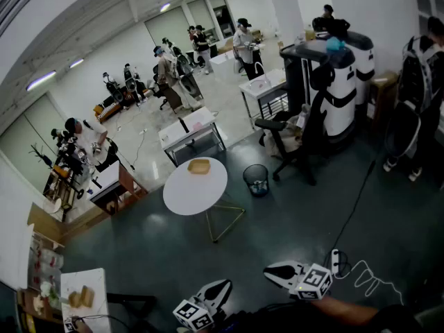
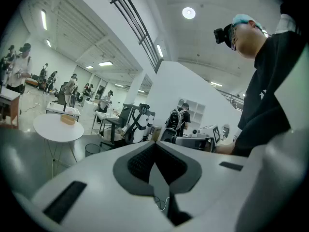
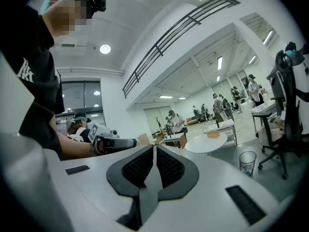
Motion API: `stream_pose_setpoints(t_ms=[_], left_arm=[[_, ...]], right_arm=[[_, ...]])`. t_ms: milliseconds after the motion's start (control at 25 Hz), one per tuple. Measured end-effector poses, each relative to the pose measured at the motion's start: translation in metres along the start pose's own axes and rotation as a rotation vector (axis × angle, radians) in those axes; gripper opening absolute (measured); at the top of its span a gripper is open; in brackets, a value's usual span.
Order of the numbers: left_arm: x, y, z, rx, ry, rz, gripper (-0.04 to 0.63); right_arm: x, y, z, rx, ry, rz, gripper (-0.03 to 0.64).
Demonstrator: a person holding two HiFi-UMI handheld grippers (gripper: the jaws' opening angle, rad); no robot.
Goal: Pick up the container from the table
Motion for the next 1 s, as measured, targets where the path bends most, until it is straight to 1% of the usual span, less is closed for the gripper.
stream_pose_setpoints(t_ms=[80, 160, 280, 360, 480, 560, 720, 840, 1000], left_arm=[[-0.005, -0.009, -0.012, 0.041, -0.002, 0.003, 0.003], [-0.009, -0.018, -0.022, 0.069, -0.007, 0.005, 0.003], [-0.013, -0.027, -0.027, 0.079, -0.016, 0.016, 0.003], [-0.017, -0.035, -0.029, 0.089, -0.022, 0.017, 0.003], [-0.026, -0.048, -0.024, 0.063, -0.026, 0.006, 0.003], [-0.031, -0.052, -0.019, 0.043, -0.025, 0.012, 0.003], [-0.043, -0.064, -0.016, 0.059, -0.015, 0.039, 0.003], [-0.056, -0.076, -0.022, 0.057, -0.013, 0.026, 0.003], [-0.08, -0.097, -0.016, 0.04, 0.001, 0.015, 0.003]], right_arm=[[0.01, -0.005, -0.005, -0.012, 0.008, 0.009, 0.048], [0.018, -0.006, -0.006, 0.0, 0.004, 0.026, 0.048], [0.026, -0.007, -0.005, 0.016, -0.01, 0.047, 0.048], [0.034, -0.008, -0.007, 0.016, -0.005, 0.047, 0.048], [0.044, -0.014, -0.008, 0.014, -0.005, 0.045, 0.048], [0.047, -0.016, -0.007, 0.017, -0.01, 0.058, 0.048], [0.053, -0.014, -0.001, 0.047, -0.001, 0.093, 0.048], [0.066, -0.019, 0.0, 0.049, -0.026, 0.097, 0.048], [0.088, -0.026, 0.008, 0.04, -0.047, 0.095, 0.048]])
Point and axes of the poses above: the fingertips, and each gripper's own axes: x forward along the fingers, y to its right, z out of its underside, the point moved 2 cm from there along -x, backward along the fingers, and after that the axes turned 3 degrees about -z, right-handed, at the moved point
